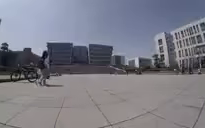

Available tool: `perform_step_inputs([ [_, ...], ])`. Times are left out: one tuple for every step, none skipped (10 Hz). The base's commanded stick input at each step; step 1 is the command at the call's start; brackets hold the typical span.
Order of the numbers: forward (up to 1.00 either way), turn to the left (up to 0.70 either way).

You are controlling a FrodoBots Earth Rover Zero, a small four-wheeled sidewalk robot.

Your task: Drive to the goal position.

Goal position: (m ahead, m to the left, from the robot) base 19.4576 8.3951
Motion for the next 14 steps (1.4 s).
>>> perform_step_inputs([
  [0.7,0.14],
  [0.7,0.14],
  [0.7,0.14],
  [0.7,0.14],
  [0.7,0.14],
  [0.7,0.11],
  [0.7,0.0],
  [0.7,0.0],
  [0.7,0.0],
  [0.7,0.0],
  [0.7,0.0],
  [0.7,0.0],
  [0.7,0.0],
  [0.7,0.0],
])
